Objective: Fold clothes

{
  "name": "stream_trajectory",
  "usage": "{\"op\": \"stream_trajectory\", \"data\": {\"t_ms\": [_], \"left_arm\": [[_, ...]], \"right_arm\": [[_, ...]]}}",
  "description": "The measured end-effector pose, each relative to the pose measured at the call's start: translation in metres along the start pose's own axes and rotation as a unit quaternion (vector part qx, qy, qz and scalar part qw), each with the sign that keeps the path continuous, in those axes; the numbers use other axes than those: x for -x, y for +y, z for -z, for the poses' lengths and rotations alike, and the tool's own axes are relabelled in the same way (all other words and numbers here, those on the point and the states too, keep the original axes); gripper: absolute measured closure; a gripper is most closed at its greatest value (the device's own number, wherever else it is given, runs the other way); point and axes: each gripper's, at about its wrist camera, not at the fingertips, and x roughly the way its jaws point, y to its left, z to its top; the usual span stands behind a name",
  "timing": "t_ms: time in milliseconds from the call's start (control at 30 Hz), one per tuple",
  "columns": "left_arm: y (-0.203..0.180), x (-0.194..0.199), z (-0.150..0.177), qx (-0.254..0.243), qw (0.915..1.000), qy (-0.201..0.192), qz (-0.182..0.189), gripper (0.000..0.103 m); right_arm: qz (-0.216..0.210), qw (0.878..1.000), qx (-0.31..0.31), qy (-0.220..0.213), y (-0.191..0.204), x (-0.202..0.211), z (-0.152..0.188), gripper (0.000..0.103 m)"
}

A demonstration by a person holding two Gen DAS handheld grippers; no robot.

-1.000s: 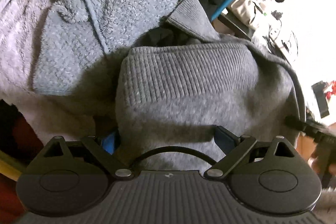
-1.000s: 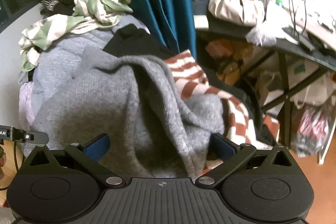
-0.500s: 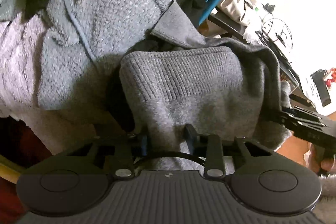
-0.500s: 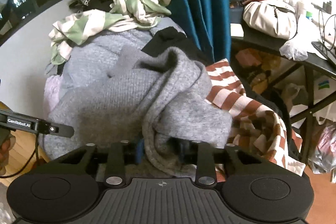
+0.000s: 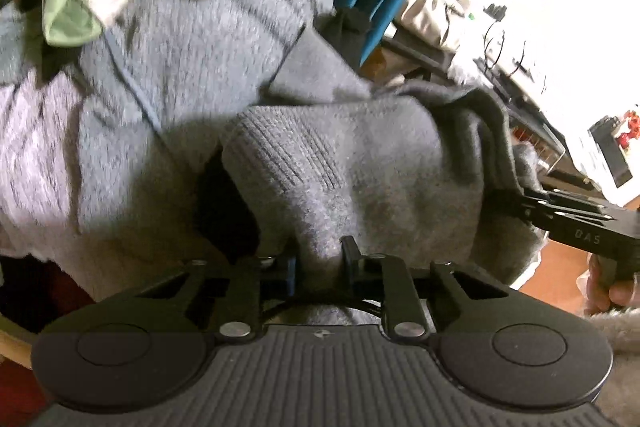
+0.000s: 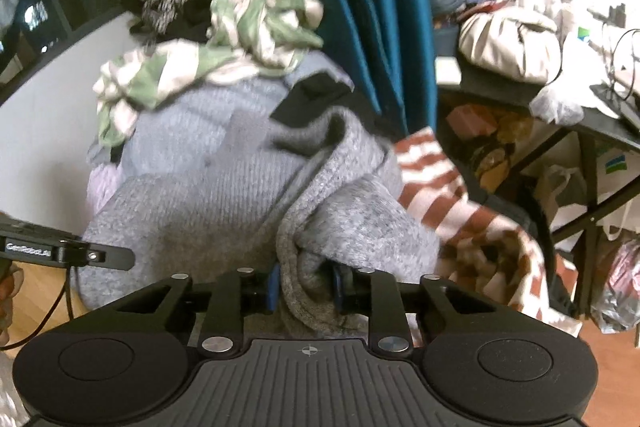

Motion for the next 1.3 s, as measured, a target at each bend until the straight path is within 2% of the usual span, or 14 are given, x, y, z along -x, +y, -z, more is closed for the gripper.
{"op": "stream_trajectory", "data": {"t_ms": [200,300,333,467,600,667,700,767,833,900,1133,1167,1267,1300], "left_arm": [[-0.014,0.037,-0.041,-0.03,0.9947,-0.095,0.026,0.085],[-0.023,0.043,-0.065,-0.058,0.9878,-0.144,0.014,0.085],[-0.024,0.039,-0.07,-0.064,0.987,-0.147,0.01,0.085],[-0.017,-0.002,-0.077,-0.068,0.9925,-0.102,-0.006,0.085],[-0.009,-0.034,-0.067,-0.08,0.9949,-0.056,-0.026,0.081],[-0.006,-0.034,-0.064,-0.074,0.9958,-0.051,-0.022,0.07],[-0.004,-0.032,-0.064,-0.069,0.9962,-0.05,-0.018,0.066],[-0.001,-0.024,-0.061,-0.065,0.9964,-0.051,-0.015,0.056],[0.002,-0.016,-0.058,-0.063,0.9964,-0.055,-0.015,0.048],[0.006,-0.008,-0.054,-0.053,0.9969,-0.056,-0.016,0.041],[0.02,0.022,-0.043,0.005,0.9984,-0.056,0.007,0.039],[0.022,0.029,-0.039,0.008,0.9981,-0.06,0.009,0.036],[0.03,0.039,-0.021,0.02,0.9982,-0.056,0.0,0.031],[0.033,0.038,-0.014,0.026,0.9988,-0.04,0.001,0.031]], "right_arm": [[-0.008,0.996,-0.04,-0.076,-0.017,0.015,-0.035,0.088],[-0.004,0.997,-0.034,-0.074,-0.019,0.003,-0.04,0.088],[-0.003,0.997,-0.031,-0.073,-0.02,-0.001,-0.042,0.088],[0.004,1.0,-0.003,-0.024,-0.012,-0.029,-0.022,0.082],[0.012,1.0,0.016,0.006,-0.005,-0.043,-0.005,0.049],[0.018,1.0,0.012,0.009,-0.004,-0.039,-0.001,0.037],[0.021,1.0,-0.002,0.007,-0.008,-0.035,-0.001,0.03],[0.022,0.999,-0.039,0.0,-0.016,-0.025,0.0,0.024],[0.019,0.997,-0.081,-0.006,-0.026,-0.013,0.001,0.011],[0.019,0.993,-0.118,-0.014,-0.036,-0.002,0.003,0.008],[0.016,0.984,-0.176,-0.034,-0.057,0.034,0.004,0.005],[0.017,0.983,-0.181,-0.034,-0.06,0.038,0.006,0.005],[0.031,0.982,-0.187,-0.017,-0.065,0.044,0.019,0.005],[0.037,0.981,-0.19,-0.009,-0.066,0.046,0.024,0.005]]}}
